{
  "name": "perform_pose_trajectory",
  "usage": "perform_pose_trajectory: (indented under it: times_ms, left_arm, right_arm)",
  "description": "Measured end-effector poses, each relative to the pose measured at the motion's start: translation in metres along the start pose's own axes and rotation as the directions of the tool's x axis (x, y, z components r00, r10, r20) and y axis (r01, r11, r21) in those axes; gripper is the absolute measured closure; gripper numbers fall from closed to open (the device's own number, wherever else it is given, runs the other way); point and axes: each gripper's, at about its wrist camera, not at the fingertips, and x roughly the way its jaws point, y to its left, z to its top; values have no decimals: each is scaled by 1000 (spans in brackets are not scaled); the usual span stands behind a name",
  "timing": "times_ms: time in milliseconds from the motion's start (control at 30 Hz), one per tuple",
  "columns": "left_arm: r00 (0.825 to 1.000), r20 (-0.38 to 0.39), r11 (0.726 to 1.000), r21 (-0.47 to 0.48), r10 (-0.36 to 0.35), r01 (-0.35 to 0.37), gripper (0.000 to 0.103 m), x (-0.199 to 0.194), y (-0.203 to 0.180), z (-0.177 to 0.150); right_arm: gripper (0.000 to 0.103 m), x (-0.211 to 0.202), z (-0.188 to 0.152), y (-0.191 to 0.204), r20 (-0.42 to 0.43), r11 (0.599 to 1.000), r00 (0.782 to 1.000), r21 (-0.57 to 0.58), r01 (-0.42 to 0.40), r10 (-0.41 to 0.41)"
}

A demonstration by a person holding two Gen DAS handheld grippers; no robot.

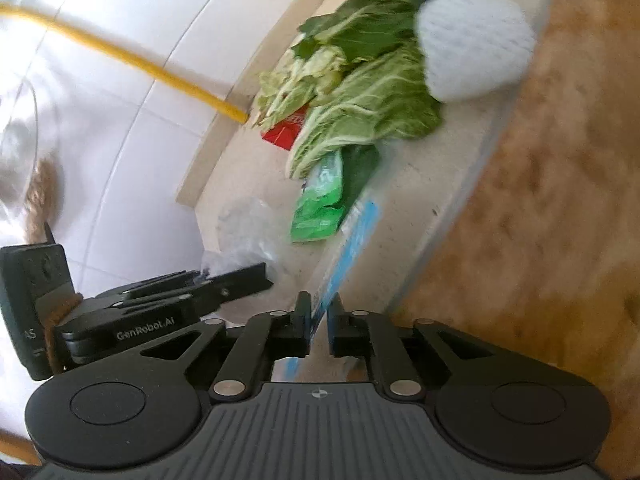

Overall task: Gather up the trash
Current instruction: 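Grasp the crumpled clear plastic with the left tool while the right tool holds its bag, then carry both plastic bags down over the black trash bin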

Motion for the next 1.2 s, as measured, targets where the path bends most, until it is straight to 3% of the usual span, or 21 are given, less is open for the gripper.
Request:
perform_pose_trajectory:
  times_ms: [333,433,500,600,1200]
  left_arm:
    - [999,23,998,51,31,-33,71,15,-1,3]
    - [999,23,999,34,39,-40,72,14,0,2]
    - [999,22,999,7,36,-36,75,13,3,1]
    - [999,31,999,-30,22,-21,76,6,6,-4]
    - [977,213,996,-90,30,-11,76,-64,19,-12]
  right_arm:
    - [78,11,10,10,3,1000,1000,-22,5,-5]
    - [80,13,10,5,15,1000,1000,-13,13,-13]
    - [90,8,7,3,13,999,999,-11,33,-32]
    - [93,5,4,8,18,999,999,-16,31,-31]
    - [96,-9,9,79,104,986,994,-165,7,10]
